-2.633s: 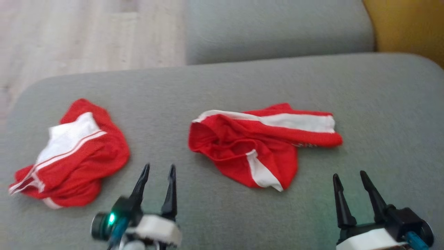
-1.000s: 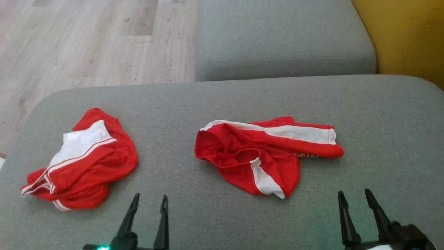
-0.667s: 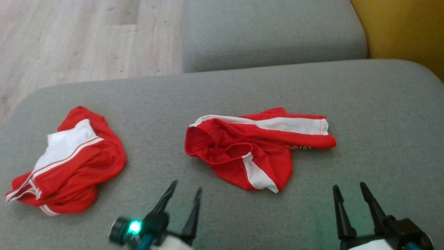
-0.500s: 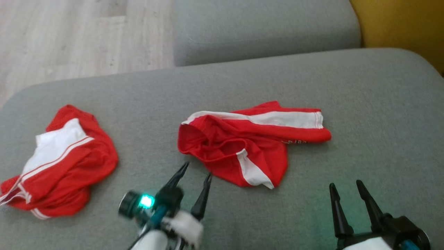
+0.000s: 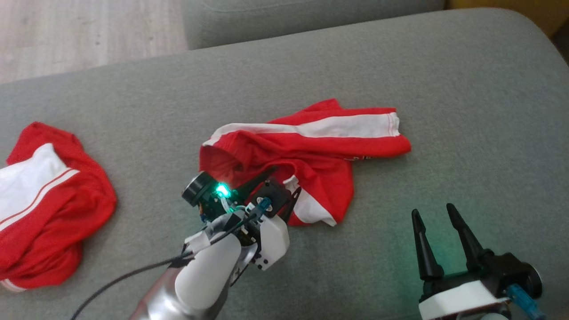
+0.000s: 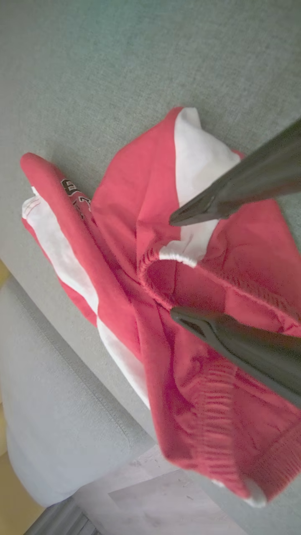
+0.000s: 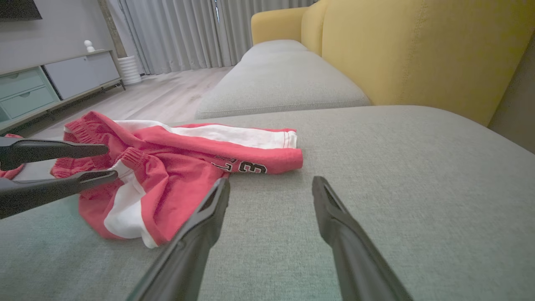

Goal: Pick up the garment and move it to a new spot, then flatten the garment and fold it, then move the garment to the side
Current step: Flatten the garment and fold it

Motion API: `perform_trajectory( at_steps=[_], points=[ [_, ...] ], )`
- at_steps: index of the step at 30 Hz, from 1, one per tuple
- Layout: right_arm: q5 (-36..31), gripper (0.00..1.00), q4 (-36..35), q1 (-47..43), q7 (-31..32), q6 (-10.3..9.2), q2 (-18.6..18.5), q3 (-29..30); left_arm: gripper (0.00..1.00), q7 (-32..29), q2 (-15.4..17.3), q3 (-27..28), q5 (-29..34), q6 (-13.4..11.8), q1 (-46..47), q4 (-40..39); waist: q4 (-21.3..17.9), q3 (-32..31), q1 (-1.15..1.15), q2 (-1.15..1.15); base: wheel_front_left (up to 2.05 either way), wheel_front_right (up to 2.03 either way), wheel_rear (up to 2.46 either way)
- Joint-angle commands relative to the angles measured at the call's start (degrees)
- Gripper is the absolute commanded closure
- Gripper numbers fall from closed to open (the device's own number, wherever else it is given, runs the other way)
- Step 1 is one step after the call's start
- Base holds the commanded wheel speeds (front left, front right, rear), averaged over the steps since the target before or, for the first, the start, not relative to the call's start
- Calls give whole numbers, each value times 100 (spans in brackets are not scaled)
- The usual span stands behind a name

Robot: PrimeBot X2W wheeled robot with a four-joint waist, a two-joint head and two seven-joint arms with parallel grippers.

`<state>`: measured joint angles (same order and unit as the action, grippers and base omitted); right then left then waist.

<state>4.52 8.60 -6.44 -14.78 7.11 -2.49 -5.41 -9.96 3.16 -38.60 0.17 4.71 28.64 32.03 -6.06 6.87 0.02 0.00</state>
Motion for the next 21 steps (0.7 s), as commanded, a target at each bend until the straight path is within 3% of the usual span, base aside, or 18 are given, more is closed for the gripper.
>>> perform_trajectory(
  at_steps=[1, 4, 5, 6, 7, 8, 15, 21],
  points=[
    [-11, 0, -142, 183, -22, 37, -39, -163, 0, -66, 64, 135, 36, -30, 258, -123, -90, 72, -2, 0, 0, 0, 0],
    [-1, 0, -109, 183, -22, 37, -39, -202, 0, -162, 73, 118, 18, -39, 291, -83, -150, 64, -2, 0, 0, 0, 0],
    [2, 0, -97, 183, -22, 37, -39, -215, 9, -192, 80, 114, 10, -43, 292, -66, -173, 52, -2, 0, 0, 0, 0],
    [7, 0, -89, 181, -22, 37, -39, -219, 25, -213, 92, 99, 13, -42, 296, -52, -190, 41, -2, 0, 0, 0, 0],
    [12, 0, -85, 179, -22, 37, -39, -221, 68, -244, 102, 84, 7, -33, 294, -33, -209, 27, -2, 0, 0, 0, 0],
    [13, 0, -81, 178, -22, 37, -39, -227, 100, -272, 119, 48, 16, -17, 296, -21, -230, 12, -2, 0, 0, 0, 0],
    [20, 0, -38, 135, -22, 37, -39, -257, 100, -271, 152, -76, -166, 106, 253, -21, -358, -149, -2, 0, 0, 0, 0],
    [93, 0, 1, 164, -22, 37, -39, -384, 100, 17, 81, -231, -944, 261, 392, -275, -591, -312, -2, 0, 0, 0, 0]
  ],
)
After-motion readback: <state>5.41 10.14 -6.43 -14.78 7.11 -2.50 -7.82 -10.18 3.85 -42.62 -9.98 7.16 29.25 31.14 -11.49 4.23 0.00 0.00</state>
